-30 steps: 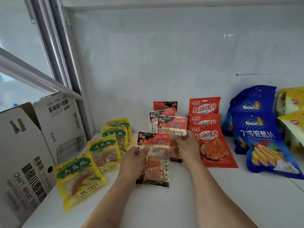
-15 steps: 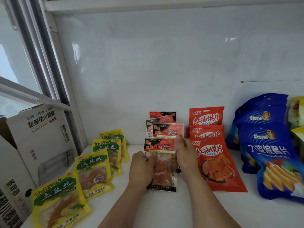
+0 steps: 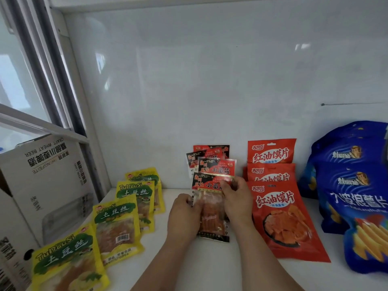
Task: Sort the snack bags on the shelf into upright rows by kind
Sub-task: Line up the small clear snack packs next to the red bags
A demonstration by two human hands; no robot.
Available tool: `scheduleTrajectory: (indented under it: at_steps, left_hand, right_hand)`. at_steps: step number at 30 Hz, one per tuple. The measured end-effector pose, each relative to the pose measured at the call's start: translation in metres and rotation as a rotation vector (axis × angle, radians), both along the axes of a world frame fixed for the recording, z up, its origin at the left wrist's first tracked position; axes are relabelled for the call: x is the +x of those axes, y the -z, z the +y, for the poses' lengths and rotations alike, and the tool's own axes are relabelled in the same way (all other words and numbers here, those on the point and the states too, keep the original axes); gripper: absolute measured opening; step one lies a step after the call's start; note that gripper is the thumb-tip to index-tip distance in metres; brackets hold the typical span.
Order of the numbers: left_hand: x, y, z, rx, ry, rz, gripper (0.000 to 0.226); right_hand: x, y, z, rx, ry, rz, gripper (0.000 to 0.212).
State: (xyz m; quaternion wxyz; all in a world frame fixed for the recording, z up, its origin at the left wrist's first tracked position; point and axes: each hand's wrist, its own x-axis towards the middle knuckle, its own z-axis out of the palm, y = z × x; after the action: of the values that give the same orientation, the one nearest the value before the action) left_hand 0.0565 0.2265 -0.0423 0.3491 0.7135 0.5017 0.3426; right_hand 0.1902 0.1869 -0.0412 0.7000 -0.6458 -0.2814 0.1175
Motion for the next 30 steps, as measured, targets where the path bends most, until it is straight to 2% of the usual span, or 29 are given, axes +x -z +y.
scheduleTrajectory:
  at_steps: [6,10,12,14,16,21,25,30]
  left_hand:
    - [0.004,0.001,0.001,0.034,-0.012,0.03,0.027]
    - [0.0,-0.005,-0.003,0.007,-0.012,0.03,0.023]
    - [-0.002,-0.008,-0.008,0.006,-0.006,0.05,0.024]
    - [-0.004,-0.01,-0.013,0.002,-0.013,0.061,0.045]
    - [-0.007,-0.013,-0.02,-0.012,-0.041,0.05,0.056]
    - [-0.02,-0.017,-0.034,0.023,-0.083,0.07,0.055]
    - [-0.04,-0.02,-0.043,0.097,-0.071,0.115,0.05]
    - [-0.08,-0.03,-0.048,0.192,-0.097,0.137,0.04]
  right_hand:
    - [0.003,0.007,0.006,-0.161,0.068,-0.105,0.012]
    - [-0.002,0.002,0.003,-0.194,0.1,-0.167,0.013]
    - [-0.006,0.0,0.003,-0.199,0.12,-0.205,0.028]
    - [-0.01,-0.002,0.003,-0.207,0.128,-0.228,0.044]
    - [-0.015,-0.004,0.0,-0.244,0.132,-0.256,0.052]
    - [-0.029,-0.009,-0.017,-0.395,0.153,-0.375,0.067]
    - [-0.047,-0.019,-0.029,-0.451,0.206,-0.53,0.057]
    - [-0.084,-0.035,-0.024,-0.337,0.133,-0.65,0.041]
